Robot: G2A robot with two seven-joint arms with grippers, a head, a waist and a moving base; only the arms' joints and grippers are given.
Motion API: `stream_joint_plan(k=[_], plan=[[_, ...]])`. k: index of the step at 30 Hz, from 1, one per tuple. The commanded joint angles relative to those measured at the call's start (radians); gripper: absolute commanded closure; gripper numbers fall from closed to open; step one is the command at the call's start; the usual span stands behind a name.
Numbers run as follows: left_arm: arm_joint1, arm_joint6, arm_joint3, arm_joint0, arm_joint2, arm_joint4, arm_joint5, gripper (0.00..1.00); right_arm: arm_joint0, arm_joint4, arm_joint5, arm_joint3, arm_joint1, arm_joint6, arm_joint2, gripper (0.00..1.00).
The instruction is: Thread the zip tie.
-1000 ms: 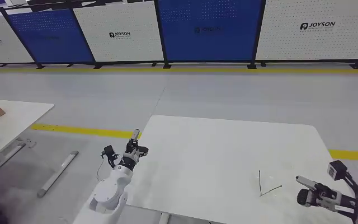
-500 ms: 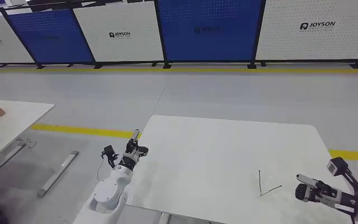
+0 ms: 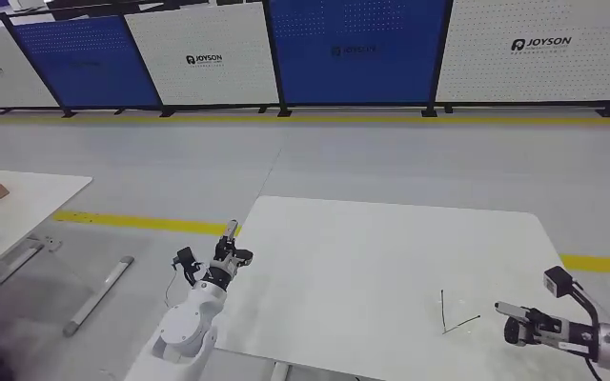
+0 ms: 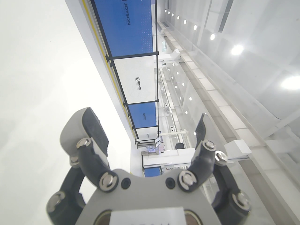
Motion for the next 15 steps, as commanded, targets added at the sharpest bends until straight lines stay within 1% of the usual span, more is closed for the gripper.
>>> stream_joint_plan(k=[1,7,9,10,11,15], plan=[[0.0,0.0,0.0,0.0,0.0,0.0,0.0,0.0,0.0,0.0,0.0,0.0,0.0,0.0,0.0,0.0],[0.0,0.0,0.0,0.0,0.0,0.0,0.0,0.0,0.0,0.0,0.0,0.0,0.0,0.0,0.0,0.0],[0.0,0.0,0.0,0.0,0.0,0.0,0.0,0.0,0.0,-0.018,-0.023,-0.02,-0.001,0.0,-0.018,0.0],[0.0,0.0,0.0,0.0,0.0,0.0,0.0,0.0,0.004,-0.025,-0.041,-0.019,-0.001,-0.002,-0.032,0.0],[0.0,0.0,0.0,0.0,0.0,0.0,0.0,0.0,0.019,-0.034,-0.054,0.002,-0.001,-0.006,-0.039,0.0],[0.0,0.0,0.0,0.0,0.0,0.0,0.0,0.0,0.081,-0.085,-0.062,0.056,-0.003,-0.031,-0.085,0.0]])
